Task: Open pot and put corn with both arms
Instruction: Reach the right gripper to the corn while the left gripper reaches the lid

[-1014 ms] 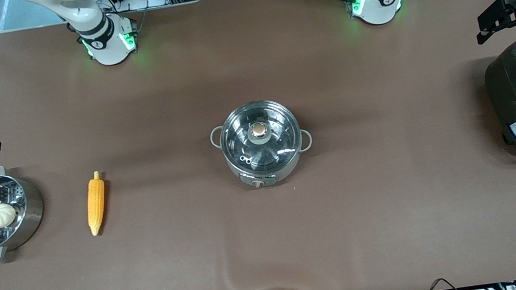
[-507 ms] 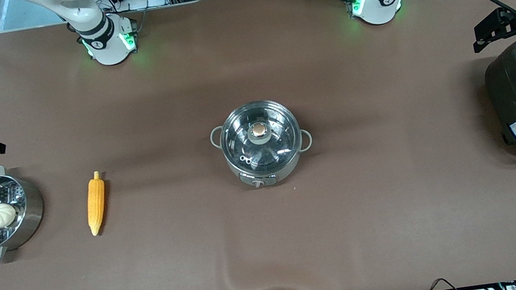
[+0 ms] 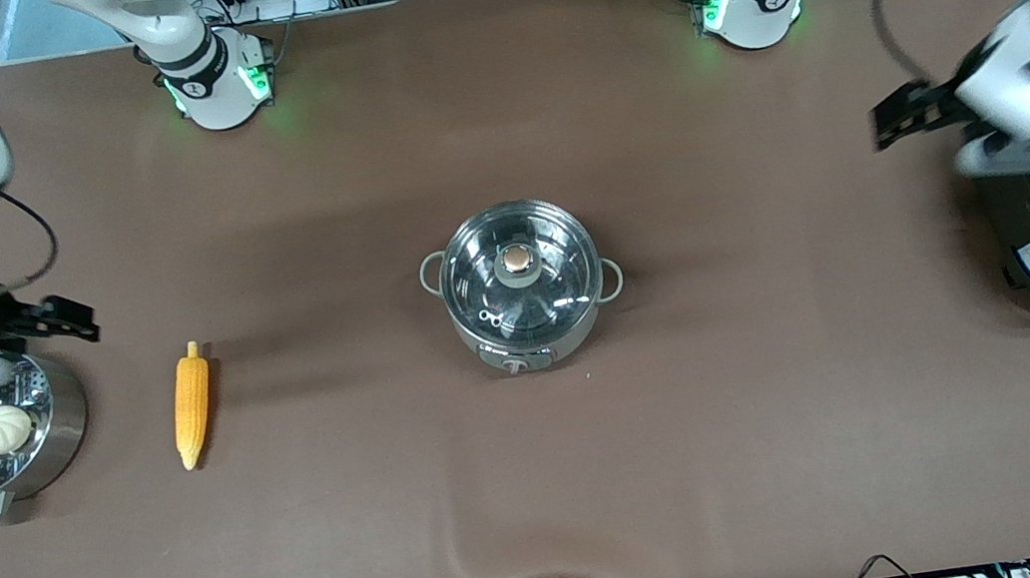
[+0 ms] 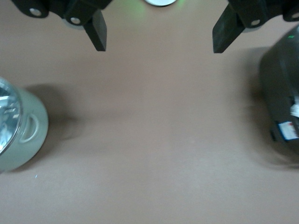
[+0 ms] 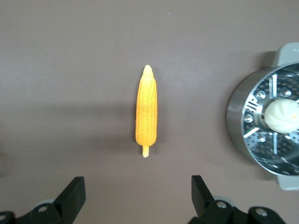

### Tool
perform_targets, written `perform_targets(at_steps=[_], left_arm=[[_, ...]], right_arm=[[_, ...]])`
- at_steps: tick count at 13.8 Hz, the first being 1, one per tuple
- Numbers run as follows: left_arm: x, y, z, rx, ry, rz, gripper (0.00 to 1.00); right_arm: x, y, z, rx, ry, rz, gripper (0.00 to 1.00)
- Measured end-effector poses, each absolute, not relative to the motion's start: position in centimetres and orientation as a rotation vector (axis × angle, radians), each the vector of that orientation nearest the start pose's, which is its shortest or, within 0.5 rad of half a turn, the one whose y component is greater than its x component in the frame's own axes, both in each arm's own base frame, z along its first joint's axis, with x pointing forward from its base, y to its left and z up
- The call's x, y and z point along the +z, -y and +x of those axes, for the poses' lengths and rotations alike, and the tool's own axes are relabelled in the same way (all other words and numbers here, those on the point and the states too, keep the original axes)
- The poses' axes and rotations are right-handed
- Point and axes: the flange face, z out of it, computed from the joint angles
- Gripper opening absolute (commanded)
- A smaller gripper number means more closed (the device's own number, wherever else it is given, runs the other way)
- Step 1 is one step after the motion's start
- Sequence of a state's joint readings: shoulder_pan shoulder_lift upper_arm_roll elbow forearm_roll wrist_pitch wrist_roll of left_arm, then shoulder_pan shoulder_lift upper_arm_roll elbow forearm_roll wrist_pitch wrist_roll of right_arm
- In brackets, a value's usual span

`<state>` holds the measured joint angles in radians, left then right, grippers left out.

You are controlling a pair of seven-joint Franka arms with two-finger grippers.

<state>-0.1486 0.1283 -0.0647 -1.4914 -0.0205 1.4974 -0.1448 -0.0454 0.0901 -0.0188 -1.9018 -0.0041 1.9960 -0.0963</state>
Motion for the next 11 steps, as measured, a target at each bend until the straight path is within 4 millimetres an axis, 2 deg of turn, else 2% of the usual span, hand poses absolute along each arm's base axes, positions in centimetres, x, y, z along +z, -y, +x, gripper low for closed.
perform_targets(at_steps=[4,7,9,11], left_arm=[[54.1,21.5,58.8,0.149,0.029,-3.142,1.00],[50.5,29.1,58.3,0.114,0.133,-3.145,1.00],[47.9,34.7,57.0,0.096,0.179,-3.149,1.00],[45.4,39.4,55.8,0.051,0.207,-3.171,1.00]], right_arm=[[36.4,3.6,57.7,-0.031,0.056,-3.148,1.00],[29.5,3.7,55.9,0.001,0.043,-3.149,1.00],[26.4,3.7,55.6,0.036,0.043,-3.148,1.00],[24.5,3.6,56.0,0.040,0.047,-3.148,1.00]])
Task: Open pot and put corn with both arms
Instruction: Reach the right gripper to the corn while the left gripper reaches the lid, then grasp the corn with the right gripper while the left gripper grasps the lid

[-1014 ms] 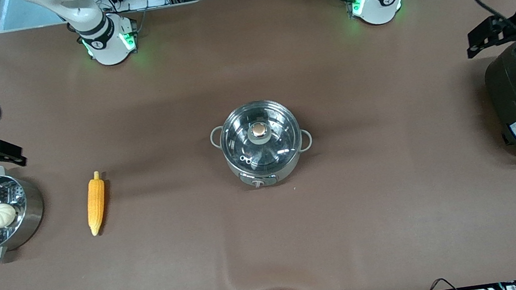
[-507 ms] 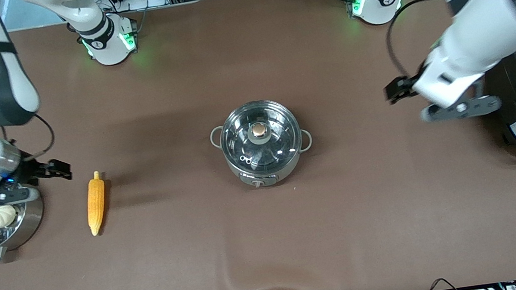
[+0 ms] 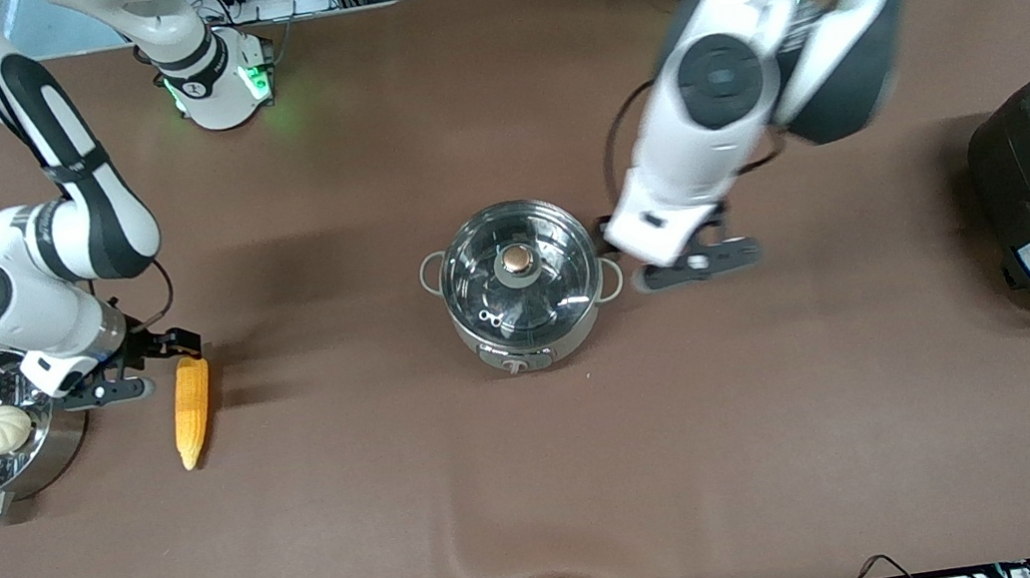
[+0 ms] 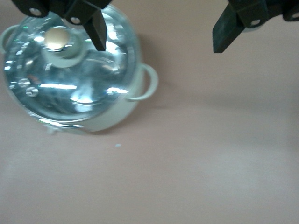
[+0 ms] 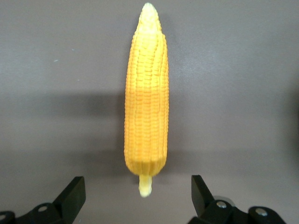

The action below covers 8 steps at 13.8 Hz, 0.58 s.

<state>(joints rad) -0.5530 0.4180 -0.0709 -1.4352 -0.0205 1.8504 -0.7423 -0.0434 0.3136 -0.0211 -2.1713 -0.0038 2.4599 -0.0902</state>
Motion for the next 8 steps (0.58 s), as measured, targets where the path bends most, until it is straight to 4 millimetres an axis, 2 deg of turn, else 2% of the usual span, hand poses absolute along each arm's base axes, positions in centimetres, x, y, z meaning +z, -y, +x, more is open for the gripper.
perform_targets(at_steps=[3,6,8], left_arm=[[42.3,44.9,54.3,-0.016,0.234,-3.213,1.00],[39.2,48.8,52.7,-0.009,0.269,-3.215,1.00],[37.6,50.4,51.6,0.013,0.230,-3.205,1.00]], right_arm=[[22.4,3.7,56.8,-0.022,0.047,-3.152,1.00],[19.2,3.8,57.6,-0.037,0.047,-3.155,0.99],[18.4,4.1,58.4,-0.040,0.042,-3.156,0.82]])
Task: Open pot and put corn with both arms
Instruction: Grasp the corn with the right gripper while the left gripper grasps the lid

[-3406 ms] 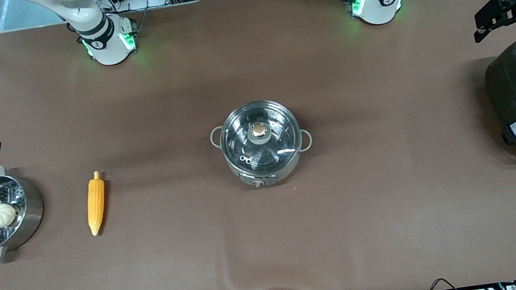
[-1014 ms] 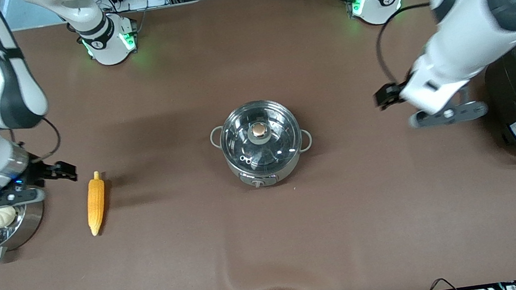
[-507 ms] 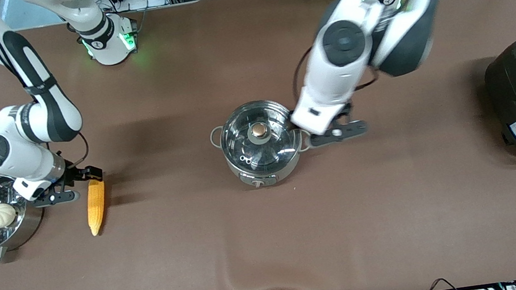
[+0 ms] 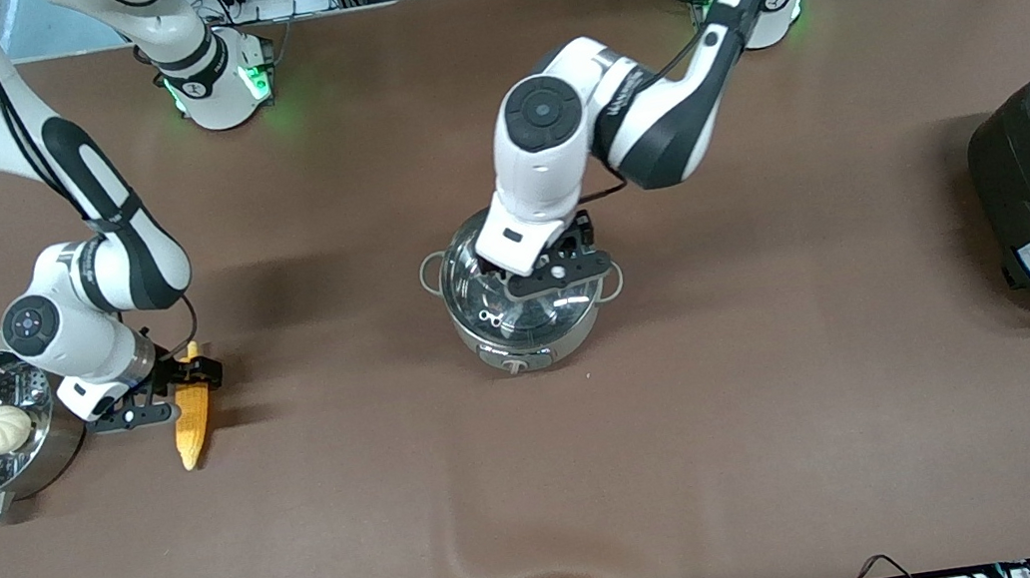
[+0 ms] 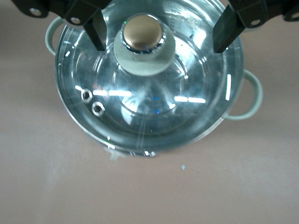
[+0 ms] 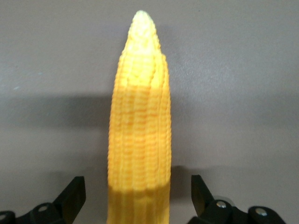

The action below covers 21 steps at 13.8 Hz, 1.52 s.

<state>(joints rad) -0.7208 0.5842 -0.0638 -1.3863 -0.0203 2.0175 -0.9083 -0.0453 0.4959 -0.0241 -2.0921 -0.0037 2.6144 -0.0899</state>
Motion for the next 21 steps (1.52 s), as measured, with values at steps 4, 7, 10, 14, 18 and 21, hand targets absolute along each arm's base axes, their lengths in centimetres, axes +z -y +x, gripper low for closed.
perform_targets(at_steps=[4,7,10,14,18,21], left_arm=[[35.4,52.0,50.3,0.042,0.180,-3.184,1.00],[34.8,52.5,49.7,0.026,0.146,-3.167,0.76],[34.4,52.8,49.5,0.032,0.204,-3.159,0.00],[34.3,52.8,49.5,0.031,0.283,-3.150,0.00],[34.8,52.9,49.6,0.024,0.289,-3.154,0.00],[37.9,52.4,49.7,0.013,0.297,-3.155,0.00]], right_arm=[[18.4,4.0,60.3,-0.078,0.025,-3.157,0.19],[18.5,3.9,60.9,-0.092,0.043,-3.157,0.07],[20.5,3.3,62.5,-0.018,0.077,-3.154,0.08],[28.5,-0.7,65.5,0.183,0.099,-3.142,0.14],[32.5,-8.7,65.7,0.155,0.080,-3.154,0.15],[32.8,-15.2,64.6,0.141,0.041,-3.164,0.21]])
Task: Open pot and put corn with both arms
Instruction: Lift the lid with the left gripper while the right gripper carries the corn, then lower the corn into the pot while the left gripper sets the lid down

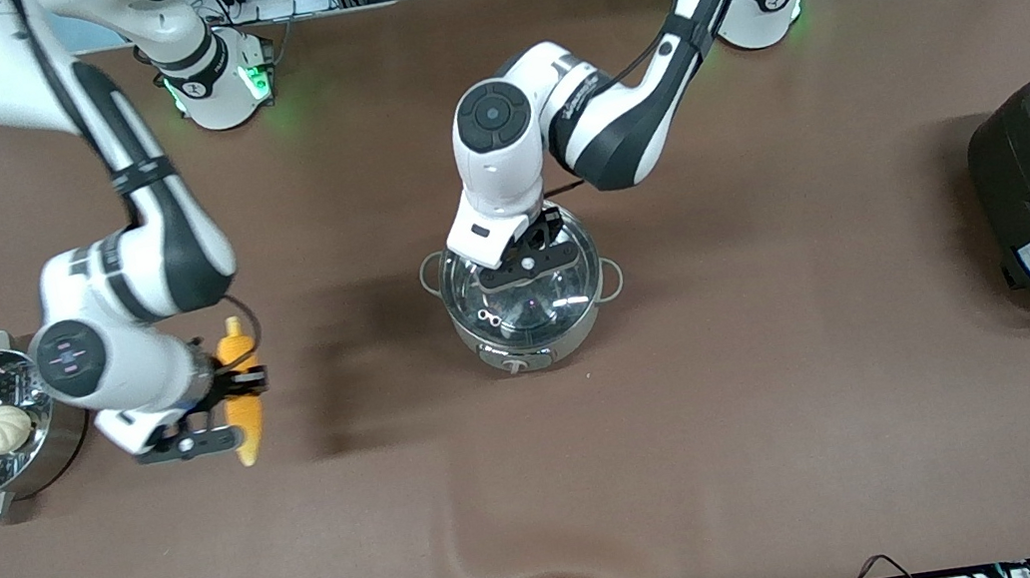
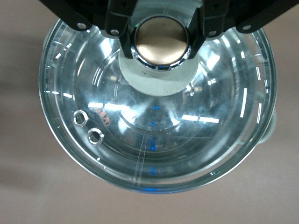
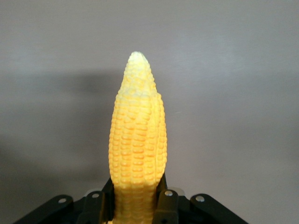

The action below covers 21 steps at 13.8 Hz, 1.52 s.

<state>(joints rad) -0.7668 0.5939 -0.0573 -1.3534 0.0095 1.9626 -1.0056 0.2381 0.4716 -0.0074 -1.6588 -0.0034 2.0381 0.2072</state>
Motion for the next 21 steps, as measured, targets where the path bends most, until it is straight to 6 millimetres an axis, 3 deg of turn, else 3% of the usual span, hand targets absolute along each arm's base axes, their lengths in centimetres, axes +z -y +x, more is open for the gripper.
perform_targets(at_steps=[3,5,7,11,14,16,18,21], left_arm=[[41.6,50.5,50.7,-0.019,0.346,-3.160,0.00],[43.1,47.3,53.2,-0.030,0.433,-3.149,0.00],[44.2,41.9,56.8,-0.018,0.570,-3.113,0.00],[45.4,28.2,63.2,0.053,0.699,-3.044,0.00],[44.0,20.1,65.7,0.108,0.644,-3.042,0.00],[41.9,16.7,66.0,0.171,0.603,-3.033,0.00],[39.0,15.4,65.5,0.228,0.585,-3.019,0.00],[34.5,15.9,63.7,0.197,0.560,-3.034,0.00]], right_arm=[[34.1,-20.8,63.1,0.107,-0.015,-3.168,0.21],[35.3,-24.7,61.7,0.076,-0.079,-3.166,0.22],[36.5,-28.2,60.1,0.052,-0.120,-3.162,0.22],[37.4,-35.8,56.0,0.024,-0.196,-3.151,0.22],[38.6,-42.8,52.1,-0.024,-0.215,-3.124,0.22],[38.1,-48.4,49.0,-0.067,-0.245,-3.088,0.24],[36.4,-52.2,47.3,-0.095,-0.266,-3.058,0.27],[32.8,-52.6,48.8,-0.110,-0.293,-3.056,0.27]])
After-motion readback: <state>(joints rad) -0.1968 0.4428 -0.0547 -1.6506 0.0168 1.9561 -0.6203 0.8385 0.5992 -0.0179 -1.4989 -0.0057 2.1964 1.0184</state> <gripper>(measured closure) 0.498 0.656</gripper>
